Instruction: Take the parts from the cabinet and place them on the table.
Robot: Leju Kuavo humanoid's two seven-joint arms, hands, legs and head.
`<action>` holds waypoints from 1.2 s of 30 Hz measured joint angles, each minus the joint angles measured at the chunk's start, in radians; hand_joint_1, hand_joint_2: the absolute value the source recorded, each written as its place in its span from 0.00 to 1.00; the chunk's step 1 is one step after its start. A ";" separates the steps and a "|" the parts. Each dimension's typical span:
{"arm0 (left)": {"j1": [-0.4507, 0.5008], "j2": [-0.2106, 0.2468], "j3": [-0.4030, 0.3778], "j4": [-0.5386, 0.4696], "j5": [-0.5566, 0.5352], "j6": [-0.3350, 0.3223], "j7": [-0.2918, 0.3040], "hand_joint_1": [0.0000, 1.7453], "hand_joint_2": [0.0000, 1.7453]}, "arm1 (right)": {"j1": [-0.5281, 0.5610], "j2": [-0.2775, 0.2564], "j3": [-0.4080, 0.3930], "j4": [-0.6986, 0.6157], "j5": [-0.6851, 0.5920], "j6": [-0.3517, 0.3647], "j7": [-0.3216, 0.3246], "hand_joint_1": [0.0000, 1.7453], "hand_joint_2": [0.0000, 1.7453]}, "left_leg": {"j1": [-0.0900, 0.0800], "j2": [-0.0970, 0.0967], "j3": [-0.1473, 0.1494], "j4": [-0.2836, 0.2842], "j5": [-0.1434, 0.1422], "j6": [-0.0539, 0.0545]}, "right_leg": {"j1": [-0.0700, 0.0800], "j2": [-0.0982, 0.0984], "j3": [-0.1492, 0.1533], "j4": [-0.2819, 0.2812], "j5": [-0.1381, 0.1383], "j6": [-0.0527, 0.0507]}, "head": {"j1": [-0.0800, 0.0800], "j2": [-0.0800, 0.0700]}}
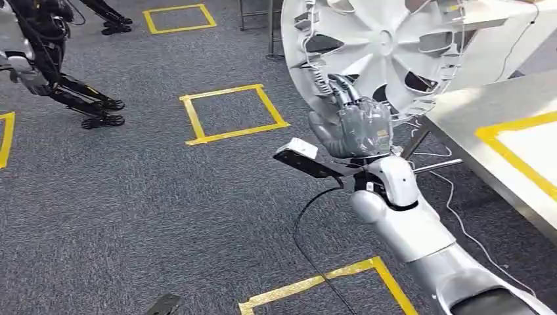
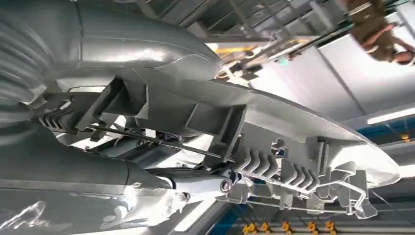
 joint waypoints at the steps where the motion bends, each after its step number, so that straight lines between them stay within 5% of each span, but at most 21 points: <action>1: 0.000 0.000 0.000 0.000 -0.001 0.000 0.000 0.00 1.00 | 0.000 -0.002 -0.005 -0.001 0.001 0.000 0.000 1.00 1.00 | -0.002 0.009 0.000 0.000 -0.001 0.007 | 0.000 -0.034 -0.028 0.060 -0.037 0.003 | 0.005 0.000; 3: 0.004 0.001 0.000 0.000 -0.001 0.000 0.000 0.00 1.00 | 0.000 -0.002 -0.007 -0.001 0.003 0.000 0.000 1.00 1.00 | -0.007 0.030 0.001 0.000 -0.002 0.010 | -0.001 -0.056 -0.104 0.222 -0.110 0.006 | 0.004 0.000; 5: 0.006 0.002 0.000 0.000 -0.002 0.000 0.000 0.00 1.00 | 0.004 -0.005 -0.011 -0.001 0.004 0.000 0.003 1.00 1.00 | -0.009 0.054 0.002 0.001 -0.004 0.012 | -0.002 -0.060 -0.136 0.288 -0.118 0.006 | 0.004 0.000; 8: 0.004 0.002 0.000 0.000 -0.005 0.000 0.000 0.00 1.00 | 0.004 -0.011 -0.018 -0.001 0.004 0.000 0.005 1.00 1.00 | -0.010 0.081 0.011 0.001 -0.012 0.004 | -0.001 -0.085 -0.017 0.075 -0.014 0.002 | 0.004 0.000; 9: 0.004 0.003 0.000 0.000 -0.005 0.000 0.000 0.00 1.00 | 0.004 -0.011 -0.021 -0.002 0.005 0.000 0.004 1.00 1.00 | -0.015 0.088 0.016 0.002 -0.016 -0.001 | 0.002 -0.137 0.024 0.000 -0.002 0.002 | 0.005 0.000; 10: 0.004 0.003 0.000 0.000 -0.005 0.000 0.000 0.00 1.00 | 0.002 -0.011 -0.021 -0.005 0.005 0.000 0.004 1.00 1.00 | -0.024 0.095 0.015 0.008 -0.021 -0.008 | 0.007 -0.136 0.035 -0.011 -0.006 -0.006 | 0.005 0.000; 14: 0.001 0.003 0.000 0.000 -0.005 -0.001 0.000 0.00 1.00 | 0.003 -0.013 -0.029 -0.010 0.007 0.000 0.005 1.00 1.00 | -0.022 0.131 0.028 -0.004 -0.025 -0.028 | 0.007 -0.089 0.030 -0.014 -0.001 -0.027 | 0.000 0.000; 15: 0.000 0.003 0.000 0.000 -0.005 -0.001 0.000 0.00 1.00 | 0.002 -0.014 -0.032 -0.013 0.007 0.000 0.005 1.00 1.00 | -0.018 0.101 0.023 0.013 -0.041 -0.032 | 0.002 -0.079 0.033 -0.016 0.000 -0.030 | -0.001 0.000; 17: -0.001 0.003 0.000 0.000 -0.005 -0.002 0.000 0.00 1.00 | -0.001 -0.014 -0.033 -0.014 0.008 0.000 0.006 1.00 1.00 | -0.018 0.052 -0.042 0.145 -0.111 -0.035 | -0.001 -0.062 0.033 -0.016 0.000 -0.042 | -0.008 0.000; 19: 0.002 0.002 0.000 0.000 -0.005 -0.003 0.000 0.00 1.00 | 0.001 -0.014 -0.033 -0.014 0.010 0.000 0.005 1.00 1.00 | -0.018 0.044 -0.124 0.297 -0.163 -0.035 | -0.001 -0.038 0.033 -0.016 0.000 -0.044 | -0.009 0.000; 20: 0.003 0.002 0.000 0.000 -0.004 -0.003 0.000 0.00 1.00 | 0.003 -0.014 -0.033 -0.014 0.010 0.001 0.005 1.00 1.00 | -0.018 0.043 -0.139 0.313 -0.154 -0.034 | -0.001 -0.025 0.033 -0.016 0.000 -0.044 | -0.009 0.000; 21: 0.002 0.002 0.000 0.000 -0.005 -0.003 0.000 0.00 1.00 | 0.004 -0.014 -0.033 -0.014 0.010 0.001 0.006 1.00 1.00 | -0.018 0.042 -0.132 0.286 -0.121 -0.033 | -0.001 -0.012 0.034 -0.016 0.000 -0.043 | -0.009 0.000; 23: -0.001 0.003 0.000 0.000 -0.006 -0.003 0.000 0.00 1.00 | 0.003 -0.014 -0.033 -0.015 0.011 0.001 0.006 1.00 1.00 | -0.015 0.029 -0.065 0.139 -0.029 -0.030 | -0.005 0.013 0.035 -0.016 0.003 -0.038 | -0.009 0.000; 24: -0.001 0.003 0.000 0.000 -0.006 -0.003 0.000 0.00 1.00 | 0.001 -0.014 -0.033 -0.015 0.011 0.001 0.006 1.00 1.00 | -0.009 -0.004 -0.025 0.059 0.005 -0.031 | -0.007 0.023 0.034 -0.016 0.003 -0.034 | -0.011 0.000; 25: -0.001 0.003 0.000 0.000 -0.006 -0.003 0.000 0.00 1.00 | -0.001 -0.014 -0.034 -0.015 0.012 0.001 0.006 1.00 1.00 | -0.006 -0.040 -0.004 0.012 0.000 -0.030 | 0.000 0.034 0.026 -0.009 0.002 -0.025 | -0.012 0.000; 29: -0.001 0.005 0.000 0.000 -0.006 -0.003 0.000 0.00 1.00 | 0.004 -0.019 -0.039 -0.015 0.013 0.000 0.006 1.00 1.00 | -0.012 -0.010 -0.003 0.002 0.000 -0.004 | -0.012 0.068 0.018 -0.028 0.017 0.004 | -0.012 0.000; 30: -0.004 0.005 0.000 0.000 -0.006 -0.003 0.000 0.00 1.00 | 0.006 -0.024 -0.040 -0.016 0.013 -0.001 0.007 1.00 1.00 | -0.008 0.003 -0.001 -0.004 0.005 0.005 | -0.011 0.044 0.009 -0.022 0.012 0.005 | -0.012 0.000; 31: -0.004 0.005 0.000 0.000 -0.006 -0.003 0.000 0.00 1.00 | 0.005 -0.027 -0.042 -0.017 0.013 -0.001 0.008 1.00 1.00 | -0.009 0.007 0.000 -0.005 0.006 0.009 | -0.003 -0.014 -0.007 0.017 -0.017 0.005 | -0.003 0.000; 32: -0.003 0.005 0.000 0.000 -0.006 -0.003 0.000 0.00 1.00 | 0.005 -0.028 -0.044 -0.019 0.013 -0.003 0.008 1.00 1.00 | -0.012 0.017 0.000 -0.005 0.004 0.013 | -0.002 -0.040 -0.038 0.086 -0.054 0.007 | -0.003 0.000; 34: 0.002 0.006 0.000 0.000 -0.006 -0.003 0.000 0.00 1.00 | 0.011 -0.032 -0.050 -0.024 0.014 -0.004 0.009 1.00 1.00 | -0.015 0.040 0.001 -0.005 0.002 0.017 | -0.003 -0.057 -0.116 0.250 -0.120 0.010 | -0.004 0.000; 36: 0.003 0.006 0.000 0.000 -0.006 -0.003 0.000 0.00 1.00 | 0.020 -0.036 -0.057 -0.025 0.014 -0.004 0.010 1.00 1.00 | -0.016 0.061 0.002 -0.005 0.000 0.018 | -0.003 -0.060 -0.123 0.267 -0.106 0.011 | -0.003 0.000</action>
